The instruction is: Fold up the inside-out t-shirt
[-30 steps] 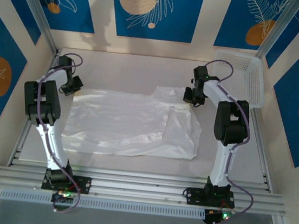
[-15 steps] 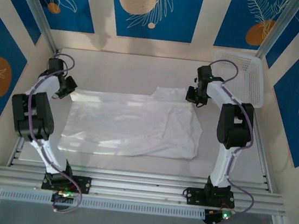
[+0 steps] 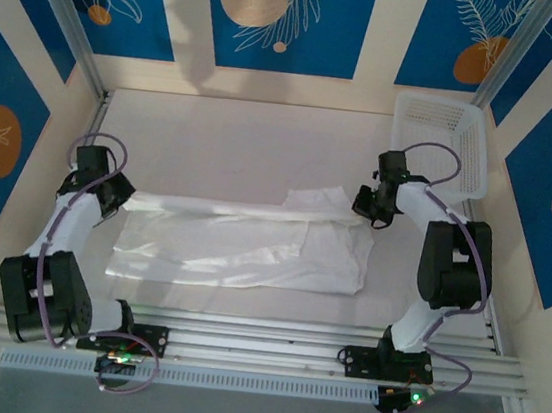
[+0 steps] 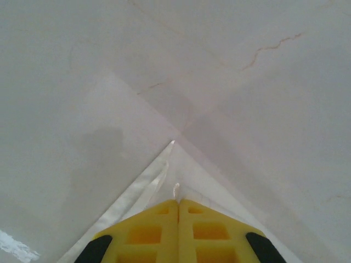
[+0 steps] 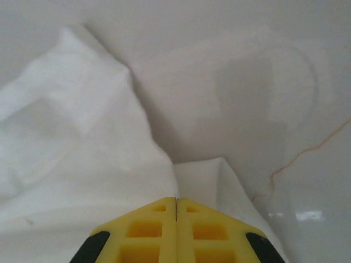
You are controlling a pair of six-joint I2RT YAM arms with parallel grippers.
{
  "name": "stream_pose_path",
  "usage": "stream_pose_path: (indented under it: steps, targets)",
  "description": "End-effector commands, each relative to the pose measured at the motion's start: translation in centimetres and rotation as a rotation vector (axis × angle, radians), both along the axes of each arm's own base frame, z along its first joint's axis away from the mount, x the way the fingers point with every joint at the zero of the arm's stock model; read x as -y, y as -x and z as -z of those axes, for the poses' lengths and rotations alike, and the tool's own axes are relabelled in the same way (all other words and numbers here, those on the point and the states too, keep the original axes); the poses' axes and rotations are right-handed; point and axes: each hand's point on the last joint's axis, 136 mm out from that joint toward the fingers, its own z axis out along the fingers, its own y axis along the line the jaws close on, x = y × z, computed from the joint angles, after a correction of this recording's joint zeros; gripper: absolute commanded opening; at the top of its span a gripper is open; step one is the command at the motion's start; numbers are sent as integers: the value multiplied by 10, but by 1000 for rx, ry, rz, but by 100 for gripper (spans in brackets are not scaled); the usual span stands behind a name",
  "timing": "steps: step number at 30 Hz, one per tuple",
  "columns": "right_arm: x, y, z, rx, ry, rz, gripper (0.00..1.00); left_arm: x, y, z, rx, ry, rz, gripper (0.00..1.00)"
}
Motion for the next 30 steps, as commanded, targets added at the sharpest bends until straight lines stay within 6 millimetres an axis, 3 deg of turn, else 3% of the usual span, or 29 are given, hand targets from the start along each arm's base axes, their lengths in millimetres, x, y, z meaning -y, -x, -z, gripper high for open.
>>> stream_pose_path:
  steps: [1,5,10,12,13,15,17,22,25,30]
  targets:
    - [2,9,-38,94,-21,33,0,-5,14,-21,51,-44,-14,0]
    - [3,42,-29,96,-55,80,0,-14,36,-21,30,-92,-83,0]
    - [2,85,22,3,-104,154,7,-21,59,18,-29,-110,-158,0]
    - [0,93,29,-27,-115,146,16,-16,58,36,-48,-92,-132,0]
    - [-1,93,27,-31,-117,141,21,-15,55,40,-55,-88,-118,6]
    - [-2,90,13,-12,-114,131,28,-13,46,42,-57,-79,-87,28]
    - [-4,82,-9,41,-120,118,32,-11,39,37,-37,-65,-69,42]
    - [-25,56,-51,185,-96,10,47,7,28,14,57,-26,10,51]
    - [-38,35,-44,166,-49,-58,52,34,22,-7,124,-2,112,54]
    - [-29,-2,-6,65,91,-60,60,84,23,-44,174,-76,311,60]
